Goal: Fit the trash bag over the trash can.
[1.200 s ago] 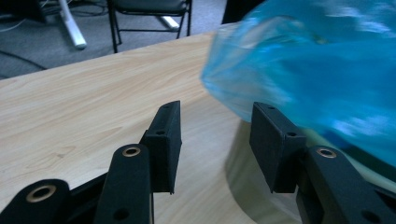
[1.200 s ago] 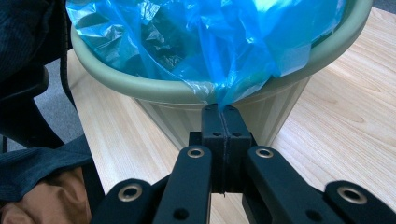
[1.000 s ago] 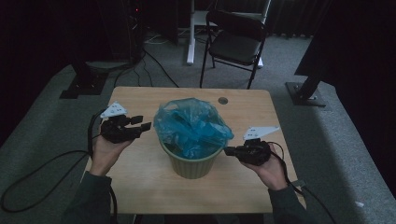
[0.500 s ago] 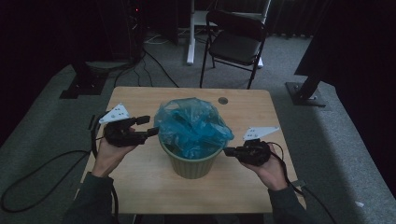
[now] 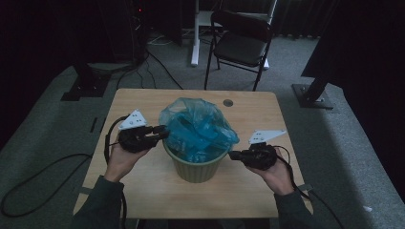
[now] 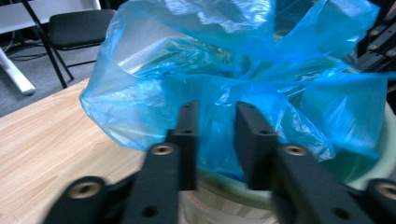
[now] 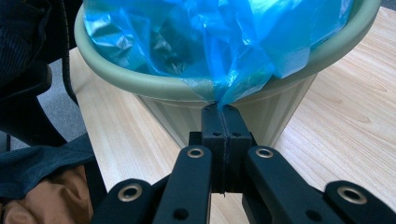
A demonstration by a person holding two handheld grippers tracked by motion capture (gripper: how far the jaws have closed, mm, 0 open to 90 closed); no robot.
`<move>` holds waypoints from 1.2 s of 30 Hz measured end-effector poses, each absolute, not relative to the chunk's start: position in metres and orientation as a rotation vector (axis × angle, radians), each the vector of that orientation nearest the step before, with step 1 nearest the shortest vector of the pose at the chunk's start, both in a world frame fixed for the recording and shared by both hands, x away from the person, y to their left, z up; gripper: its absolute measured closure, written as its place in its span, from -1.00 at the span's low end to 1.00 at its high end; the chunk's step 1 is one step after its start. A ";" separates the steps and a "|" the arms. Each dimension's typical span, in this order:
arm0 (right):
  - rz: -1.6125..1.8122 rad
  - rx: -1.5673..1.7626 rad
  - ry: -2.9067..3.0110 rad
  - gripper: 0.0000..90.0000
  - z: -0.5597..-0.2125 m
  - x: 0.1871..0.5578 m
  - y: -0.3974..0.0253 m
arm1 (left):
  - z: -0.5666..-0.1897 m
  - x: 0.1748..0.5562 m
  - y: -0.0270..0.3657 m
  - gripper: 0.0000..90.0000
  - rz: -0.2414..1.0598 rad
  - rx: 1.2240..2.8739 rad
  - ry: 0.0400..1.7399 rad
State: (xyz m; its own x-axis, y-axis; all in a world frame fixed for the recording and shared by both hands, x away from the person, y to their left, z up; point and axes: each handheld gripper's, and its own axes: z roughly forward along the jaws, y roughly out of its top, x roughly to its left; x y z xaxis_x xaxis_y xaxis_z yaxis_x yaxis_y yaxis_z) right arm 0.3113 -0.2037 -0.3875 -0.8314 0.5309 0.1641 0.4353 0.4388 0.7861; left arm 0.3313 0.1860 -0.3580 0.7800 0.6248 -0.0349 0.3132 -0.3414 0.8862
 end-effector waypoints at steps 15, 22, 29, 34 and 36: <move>1.368 0.870 2.567 1.00 -0.387 0.310 -0.207 | -0.368 0.318 0.207 1.00 0.306 1.915 0.746; 1.369 0.869 2.571 1.00 -0.387 0.309 -0.208 | -0.382 0.312 0.218 1.00 0.233 1.906 0.769; 1.371 0.877 2.571 1.00 -0.389 0.309 -0.208 | -0.407 0.310 0.216 1.00 0.164 1.950 0.788; 1.359 0.884 2.580 1.00 -0.393 0.311 -0.208 | -0.426 0.313 0.208 1.00 0.125 1.984 0.798; 1.338 0.893 2.582 1.00 -0.395 0.312 -0.207 | -0.432 0.314 0.203 1.00 0.131 2.007 0.806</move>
